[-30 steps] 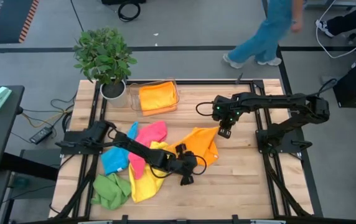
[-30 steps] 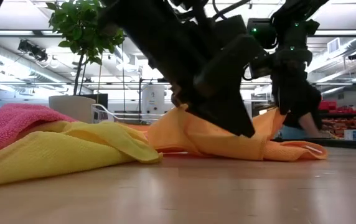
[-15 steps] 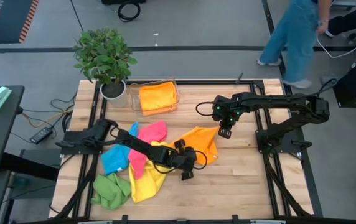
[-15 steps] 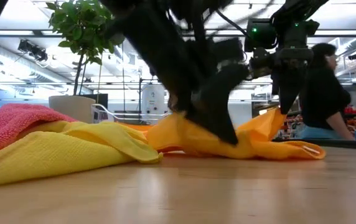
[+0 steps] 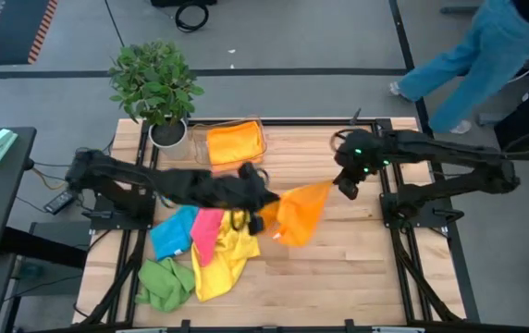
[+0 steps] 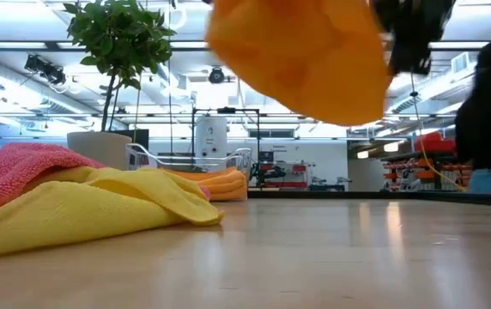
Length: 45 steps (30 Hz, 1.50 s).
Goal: Fold microfiber towels
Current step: Fold the orange microfiber cloth
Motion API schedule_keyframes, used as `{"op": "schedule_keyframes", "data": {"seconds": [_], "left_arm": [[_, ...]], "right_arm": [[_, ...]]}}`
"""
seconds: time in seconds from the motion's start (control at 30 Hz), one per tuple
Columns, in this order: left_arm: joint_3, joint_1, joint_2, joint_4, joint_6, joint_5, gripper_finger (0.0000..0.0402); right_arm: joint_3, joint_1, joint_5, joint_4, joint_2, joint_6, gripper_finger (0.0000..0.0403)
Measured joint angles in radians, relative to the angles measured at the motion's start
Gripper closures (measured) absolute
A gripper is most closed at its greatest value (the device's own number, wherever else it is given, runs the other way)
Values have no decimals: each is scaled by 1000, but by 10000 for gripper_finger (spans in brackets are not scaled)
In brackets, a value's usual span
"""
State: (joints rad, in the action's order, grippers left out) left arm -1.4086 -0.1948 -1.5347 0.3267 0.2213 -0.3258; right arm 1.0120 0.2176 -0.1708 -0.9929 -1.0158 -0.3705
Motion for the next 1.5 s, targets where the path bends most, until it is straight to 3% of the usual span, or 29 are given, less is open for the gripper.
{"op": "schedule_keyframes", "data": {"seconds": [0.17,0.33,0.4,0.47,0.6,0.7,0.8,0.87,1.1,1.5], "left_arm": [[0,61,40,125,107,54,369],[2,119,-45,400,243,338,303],[3,137,-88,500,235,375,276],[3,148,-116,520,203,374,252],[1,121,-188,374,17,351,222],[2,76,-250,288,-100,214,219],[1,73,-312,129,-104,101,229],[-1,94,-359,89,-152,86,238],[2,140,-505,88,-531,75,261],[2,182,-543,81,-687,60,265]], "right_arm": [[-17,-122,81,-22,31,-167,400],[-189,-112,48,-22,-26,-188,400],[-257,-69,19,-9,-48,-186,400],[-307,-31,-7,12,-64,-190,400],[-364,18,-36,45,-70,-190,400],[-368,32,-48,66,-67,-189,400],[-368,29,-50,103,-63,-190,400],[-368,29,-50,130,-62,-195,400],[-368,29,-64,188,-62,-195,400],[-368,28,-71,192,-62,-167,400]]}}
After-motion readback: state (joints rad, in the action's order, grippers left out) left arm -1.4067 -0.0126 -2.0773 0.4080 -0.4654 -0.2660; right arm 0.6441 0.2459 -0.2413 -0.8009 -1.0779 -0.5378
